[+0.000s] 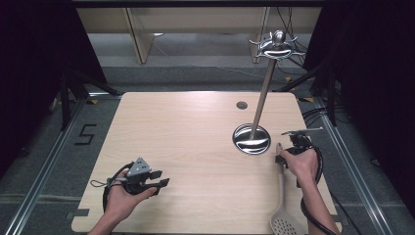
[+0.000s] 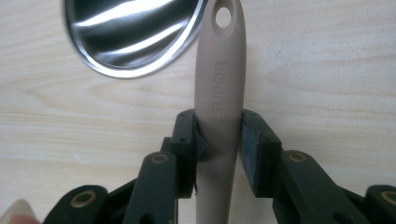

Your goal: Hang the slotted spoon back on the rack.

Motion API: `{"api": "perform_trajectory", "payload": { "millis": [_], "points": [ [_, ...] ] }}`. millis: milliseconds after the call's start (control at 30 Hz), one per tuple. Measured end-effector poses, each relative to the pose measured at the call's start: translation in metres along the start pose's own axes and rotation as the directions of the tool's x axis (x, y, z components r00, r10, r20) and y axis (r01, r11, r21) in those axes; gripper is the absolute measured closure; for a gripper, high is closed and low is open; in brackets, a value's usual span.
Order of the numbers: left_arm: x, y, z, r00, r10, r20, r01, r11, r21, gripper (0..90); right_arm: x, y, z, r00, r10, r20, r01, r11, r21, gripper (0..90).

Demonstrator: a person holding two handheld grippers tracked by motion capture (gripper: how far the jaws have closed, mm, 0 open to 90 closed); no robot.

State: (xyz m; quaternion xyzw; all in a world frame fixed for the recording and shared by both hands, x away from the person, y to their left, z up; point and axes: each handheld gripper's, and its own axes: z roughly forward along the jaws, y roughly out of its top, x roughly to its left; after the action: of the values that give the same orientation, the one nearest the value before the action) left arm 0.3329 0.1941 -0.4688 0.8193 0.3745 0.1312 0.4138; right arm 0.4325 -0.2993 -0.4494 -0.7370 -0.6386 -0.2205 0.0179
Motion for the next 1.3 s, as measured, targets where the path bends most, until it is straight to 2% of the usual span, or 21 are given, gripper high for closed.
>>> {"api": "perform_trajectory", "payload": {
  "millis": [100,133,233,300,367,400,433,500,533,567,600,700,733,767,800,833,900,1000,1033,1267,1300],
  "points": [
    [0.0,0.001,0.001,1.0,-0.003,-0.002,0.003,1.0,-0.003,56.2,0.001,-0.002,-0.013,0.9965,0.016,-0.082,-0.019,0.999,-0.027,69.2],
    [0.0,0.001,0.001,1.0,-0.002,-0.002,0.002,1.0,-0.002,56.3,-0.001,-0.003,-0.018,0.995,-0.044,-0.09,0.038,0.997,-0.06,69.2],
    [0.001,0.001,0.002,1.0,0.0,-0.001,0.0,1.0,-0.002,56.2,0.002,-0.008,-0.031,0.9901,-0.05,-0.131,0.037,0.994,-0.1,69.2],
    [0.0,0.002,0.002,1.0,-0.002,-0.001,0.002,0.9999,-0.01,56.2,-0.003,-0.011,-0.039,0.9756,-0.134,-0.174,0.111,0.985,-0.134,69.2],
    [-0.002,0.003,0.004,0.9999,-0.012,0.003,0.012,0.9995,-0.03,56.1,0.001,-0.016,-0.049,0.9669,-0.095,-0.237,0.07,0.991,-0.11,69.2],
    [-0.001,0.002,0.003,1.0,0.002,0.001,-0.002,0.9999,-0.016,56.0,-0.005,-0.016,-0.05,0.9564,-0.191,-0.221,0.156,0.973,-0.169,69.2],
    [-0.001,0.002,0.003,1.0,-0.006,-0.004,0.006,0.9998,-0.019,56.0,-0.002,-0.02,-0.055,0.9575,-0.159,-0.241,0.119,0.978,-0.17,69.2],
    [0.0,0.001,0.002,1.0,0.005,0.004,-0.005,0.9995,-0.03,55.6,-0.003,-0.025,-0.06,0.9538,-0.22,-0.205,0.17,0.957,-0.236,69.2],
    [-0.001,0.001,0.003,0.9998,-0.017,0.006,0.018,0.9986,-0.05,55.2,0.0,-0.028,-0.062,0.953,-0.199,-0.229,0.14,0.958,-0.249,69.2],
    [0.001,0.001,0.001,1.0,-0.003,0.001,0.003,0.9992,-0.04,54.6,0.0,-0.031,-0.064,0.955,-0.224,-0.194,0.163,0.944,-0.288,69.2],
    [0.002,0.002,-0.001,1.0,0.0,-0.001,0.0,0.9993,-0.038,53.9,-0.003,-0.032,-0.065,0.9363,-0.302,-0.18,0.226,0.91,-0.349,69.2],
    [0.001,0.002,-0.001,0.9998,-0.015,-0.011,0.014,0.9974,-0.071,53.0,0.003,-0.042,-0.078,0.9334,-0.303,-0.192,0.206,0.891,-0.405,69.3],
    [0.001,0.003,-0.002,0.9998,-0.016,-0.009,0.015,0.9974,-0.071,52.8,0.003,-0.042,-0.081,0.9235,-0.344,-0.171,0.239,0.863,-0.445,69.3],
    [0.001,0.003,-0.001,0.9997,-0.024,-0.006,0.023,0.9965,-0.08,52.7,0.006,-0.046,-0.086,0.9258,-0.328,-0.188,0.214,0.865,-0.455,69.3],
    [0.001,0.004,-0.002,0.9998,-0.019,-0.01,0.018,0.9966,-0.08,52.5,0.006,-0.046,-0.09,0.9159,-0.363,-0.172,0.241,0.84,-0.486,69.2],
    [0.001,0.004,-0.002,0.9998,-0.017,-0.012,0.016,0.9965,-0.082,52.4,0.009,-0.05,-0.095,0.9184,-0.355,-0.174,0.23,0.838,-0.496,69.2],
    [0.001,0.004,-0.002,0.9996,-0.014,-0.025,0.012,0.9956,-0.092,52.1,0.009,-0.052,-0.101,0.897,-0.423,-0.128,0.285,0.775,-0.565,69.3],
    [0.001,0.004,-0.001,0.9996,-0.012,-0.027,0.009,0.9952,-0.098,51.4,0.01,-0.056,-0.106,0.8822,-0.458,-0.111,0.303,0.731,-0.612,69.3],
    [0.001,0.004,-0.002,0.9995,-0.011,-0.031,0.008,0.9957,-0.092,51.1,0.012,-0.058,-0.107,0.8809,-0.459,-0.116,0.297,0.727,-0.619,69.3],
    [0.002,0.003,-0.005,0.9991,-0.013,-0.041,0.008,0.9939,-0.11,48.8,0.022,-0.062,-0.114,0.8446,-0.534,-0.035,0.353,0.605,-0.714,69.3],
    [0.002,0.003,-0.006,0.9989,-0.014,-0.045,0.009,0.9939,-0.11,48.7,0.023,-0.063,-0.115,0.8458,-0.532,-0.038,0.35,0.607,-0.714,69.3]
  ]
}}
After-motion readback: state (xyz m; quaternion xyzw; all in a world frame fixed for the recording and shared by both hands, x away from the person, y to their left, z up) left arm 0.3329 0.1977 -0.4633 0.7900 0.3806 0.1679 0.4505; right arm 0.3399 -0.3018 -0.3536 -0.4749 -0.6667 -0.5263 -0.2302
